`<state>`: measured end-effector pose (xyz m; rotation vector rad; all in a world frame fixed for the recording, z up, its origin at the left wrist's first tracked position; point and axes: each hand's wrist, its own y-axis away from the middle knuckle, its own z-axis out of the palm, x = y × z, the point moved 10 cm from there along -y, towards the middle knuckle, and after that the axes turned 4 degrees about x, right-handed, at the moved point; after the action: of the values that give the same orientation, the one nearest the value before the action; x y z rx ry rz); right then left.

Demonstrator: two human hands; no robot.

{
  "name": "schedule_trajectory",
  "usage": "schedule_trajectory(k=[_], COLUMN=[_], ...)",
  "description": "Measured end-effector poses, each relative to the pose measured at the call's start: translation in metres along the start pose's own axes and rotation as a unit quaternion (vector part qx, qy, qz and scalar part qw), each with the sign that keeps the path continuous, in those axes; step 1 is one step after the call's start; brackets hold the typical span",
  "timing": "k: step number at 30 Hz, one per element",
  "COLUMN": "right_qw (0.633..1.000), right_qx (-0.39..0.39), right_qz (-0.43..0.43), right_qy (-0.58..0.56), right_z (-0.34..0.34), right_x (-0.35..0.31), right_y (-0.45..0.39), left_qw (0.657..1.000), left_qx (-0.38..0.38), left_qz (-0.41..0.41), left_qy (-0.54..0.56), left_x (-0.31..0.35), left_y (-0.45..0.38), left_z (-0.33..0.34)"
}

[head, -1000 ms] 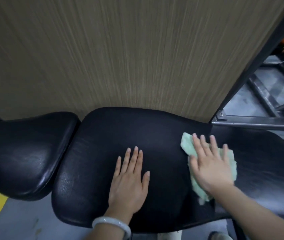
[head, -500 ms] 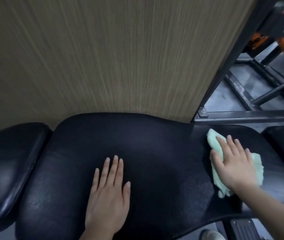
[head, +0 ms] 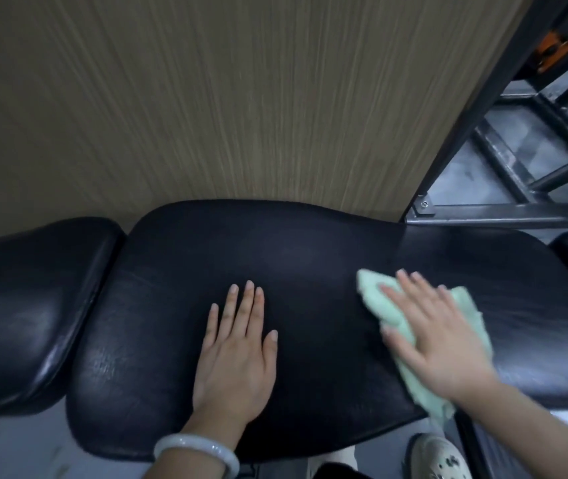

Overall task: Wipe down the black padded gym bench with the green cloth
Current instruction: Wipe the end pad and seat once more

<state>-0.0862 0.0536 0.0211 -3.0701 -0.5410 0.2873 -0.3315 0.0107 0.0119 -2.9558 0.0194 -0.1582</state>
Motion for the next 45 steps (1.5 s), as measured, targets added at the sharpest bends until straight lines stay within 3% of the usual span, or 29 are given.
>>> schedule_trajectory(k=[3, 6, 8, 11, 13, 15, 18, 21, 23, 25, 29, 32, 36, 38, 41, 45], right_qw=[0.987, 0.957, 0.972, 0.997, 1.0, 1.0, 0.993, 0.957, 0.924, 0.913, 0.974, 0.996, 1.0, 1.0, 0.988, 0.949], right_qx=[0.031, 0.025, 0.025, 0.039, 0.011, 0.003, 0.037, 0.061, 0.059, 0.047, 0.028, 0.034, 0.006, 0.01, 0.034, 0.024], right_qz=[0.155, 0.289, 0.232, 0.058, -0.01, -0.007, 0.114, 0.282, 0.376, 0.404, 0.221, 0.087, -0.01, 0.024, 0.147, 0.313], right_qy=[0.013, 0.032, 0.034, 0.018, 0.008, -0.008, -0.005, 0.007, 0.02, 0.034, 0.036, 0.01, -0.02, -0.016, -0.008, 0.017], right_z=[-0.008, -0.003, 0.006, 0.013, 0.016, 0.01, -0.013, -0.031, -0.034, -0.027, 0.001, 0.009, 0.01, 0.002, -0.018, -0.016], right_x=[0.037, 0.021, -0.027, -0.101, -0.106, -0.07, 0.037, 0.128, 0.149, 0.131, 0.012, -0.064, -0.058, -0.01, 0.064, 0.077], right_y=[-0.022, -0.044, -0.06, -0.051, -0.027, -0.005, 0.022, 0.028, 0.015, -0.013, -0.072, -0.06, -0.006, 0.009, 0.009, -0.016], left_qw=[1.0, 1.0, 1.0, 1.0, 1.0, 1.0, 1.0, 1.0, 1.0, 1.0, 1.0, 1.0, 1.0, 1.0, 1.0, 1.0], left_qx=[-0.002, -0.007, -0.009, -0.011, -0.009, -0.007, -0.007, -0.006, -0.008, -0.01, -0.011, -0.01, -0.01, -0.014, -0.015, -0.025], left_qz=[-0.003, 0.0, 0.003, 0.007, 0.01, 0.006, 0.005, 0.001, 0.0, -0.002, 0.002, 0.006, 0.008, 0.006, 0.007, 0.006], left_qy=[-0.007, -0.006, -0.006, -0.006, -0.004, 0.002, 0.003, -0.001, -0.004, -0.004, -0.006, 0.001, 0.009, 0.008, 0.001, -0.008], left_x=[0.0, 0.0, 0.0, 0.001, 0.001, 0.0, 0.0, -0.001, 0.0, -0.001, 0.0, 0.0, 0.0, -0.001, -0.001, 0.0], left_y=[-0.002, -0.001, -0.002, -0.003, -0.002, -0.001, -0.001, -0.001, -0.002, -0.001, -0.003, -0.002, -0.002, 0.0, -0.001, -0.001], left_z=[0.0, 0.001, 0.002, 0.002, 0.002, 0.001, 0.001, 0.002, 0.003, 0.003, 0.003, 0.003, 0.003, 0.004, 0.004, 0.005])
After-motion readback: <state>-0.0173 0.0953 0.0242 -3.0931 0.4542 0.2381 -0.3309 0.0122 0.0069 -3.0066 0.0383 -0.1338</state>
